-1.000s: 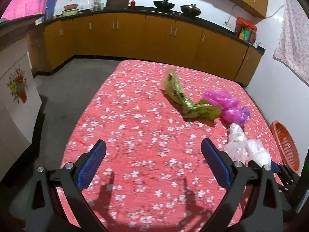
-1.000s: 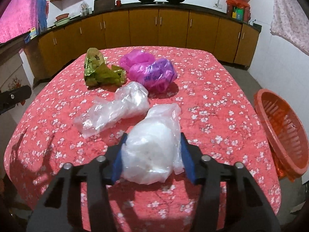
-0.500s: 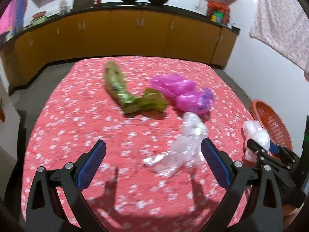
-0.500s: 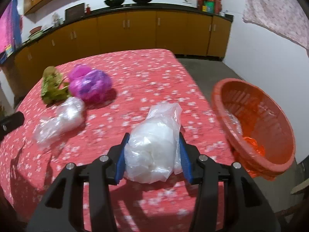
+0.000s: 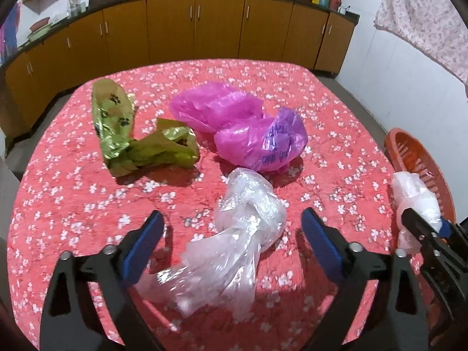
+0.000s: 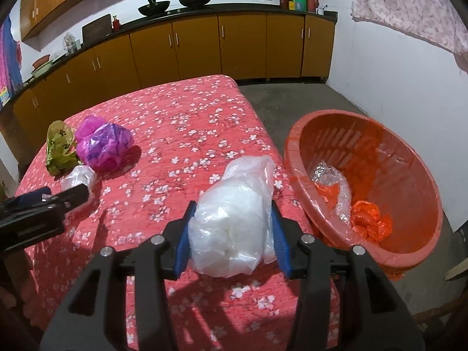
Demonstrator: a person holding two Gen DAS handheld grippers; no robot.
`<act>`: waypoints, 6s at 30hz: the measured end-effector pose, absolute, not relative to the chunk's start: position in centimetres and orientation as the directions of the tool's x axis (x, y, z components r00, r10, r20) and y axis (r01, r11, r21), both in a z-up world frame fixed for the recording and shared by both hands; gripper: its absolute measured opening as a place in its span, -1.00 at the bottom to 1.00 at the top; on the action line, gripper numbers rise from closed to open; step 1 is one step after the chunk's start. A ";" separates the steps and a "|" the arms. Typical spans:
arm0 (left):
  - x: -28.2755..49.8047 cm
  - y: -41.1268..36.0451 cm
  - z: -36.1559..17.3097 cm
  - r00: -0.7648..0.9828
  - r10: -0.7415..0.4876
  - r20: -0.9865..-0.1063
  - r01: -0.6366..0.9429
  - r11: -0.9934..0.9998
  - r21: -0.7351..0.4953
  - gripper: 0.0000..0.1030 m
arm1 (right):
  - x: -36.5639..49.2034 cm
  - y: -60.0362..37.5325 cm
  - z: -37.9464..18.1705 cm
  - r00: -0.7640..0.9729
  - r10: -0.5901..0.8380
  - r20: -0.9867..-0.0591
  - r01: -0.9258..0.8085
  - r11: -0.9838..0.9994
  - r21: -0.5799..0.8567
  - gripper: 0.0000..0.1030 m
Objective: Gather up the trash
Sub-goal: 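Grasp the white bag with the right tool while the left tool grasps the clear bag, then carry the white and clear bags over the orange basket with both tools, then open both tools to drop the white and clear bags into the basket, then move both tools back over the bed toward the pink and green bags, then grasp the green paw-print bag with the left tool while the right tool grasps the pink bag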
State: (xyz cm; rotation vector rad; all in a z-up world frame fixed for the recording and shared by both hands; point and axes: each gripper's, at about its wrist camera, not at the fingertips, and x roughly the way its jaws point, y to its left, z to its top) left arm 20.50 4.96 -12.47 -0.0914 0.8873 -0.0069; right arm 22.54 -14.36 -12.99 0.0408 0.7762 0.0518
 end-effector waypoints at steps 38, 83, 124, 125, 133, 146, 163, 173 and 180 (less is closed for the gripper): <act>17.1 5.4 -7.4 0.724 -0.118 -0.679 0.034 0.990 -0.136 -0.27 | 20.3 -14.3 -9.7 0.759 0.115 -0.641 -0.058 0.992 0.109 -0.09; 24.4 -20.0 -6.1 0.579 -0.497 -0.646 0.509 0.840 -0.190 -0.27 | 20.9 -35.0 -8.4 0.808 -0.173 -0.563 0.299 0.944 0.140 -0.09; 21.6 -3.9 -6.5 0.778 -0.115 -0.618 0.105 0.993 -0.052 0.96 | 21.3 -27.8 -5.5 0.857 -0.288 -0.426 0.282 0.956 -0.079 0.92; 21.4 -2.8 -6.5 0.780 -0.093 -0.618 0.079 0.996 -0.050 0.96 | 21.4 -27.1 -5.4 0.863 -0.269 -0.428 0.265 0.962 -0.069 0.92; 19.4 7.6 -8.0 0.753 0.111 -0.648 -0.145 0.989 0.000 0.96 | 22.7 -18.8 -5.5 0.882 -0.117 -0.457 0.087 0.993 -0.085 0.92; 16.6 16.9 -9.1 0.719 0.201 -0.665 -0.301 0.953 -0.037 0.96 | 26.1 -6.3 -8.0 0.812 0.181 -0.554 -0.226 0.974 -0.013 0.92; 18.8 20.1 -9.9 0.725 0.184 -0.663 -0.332 0.938 -0.103 0.96 | 33.7 1.7 -12.3 0.657 0.325 -0.680 -0.401 0.915 0.050 0.90; 21.1 18.6 -10.3 0.717 0.121 -0.687 -0.292 0.947 -0.137 0.96 | 33.6 1.5 -12.9 0.605 0.348 -0.716 -0.453 0.890 0.050 0.33; 23.5 16.6 -11.1 0.683 0.096 -0.725 -0.284 0.948 -0.142 0.96 | 32.9 -2.5 -12.3 0.672 0.251 -0.697 -0.343 0.939 0.007 0.33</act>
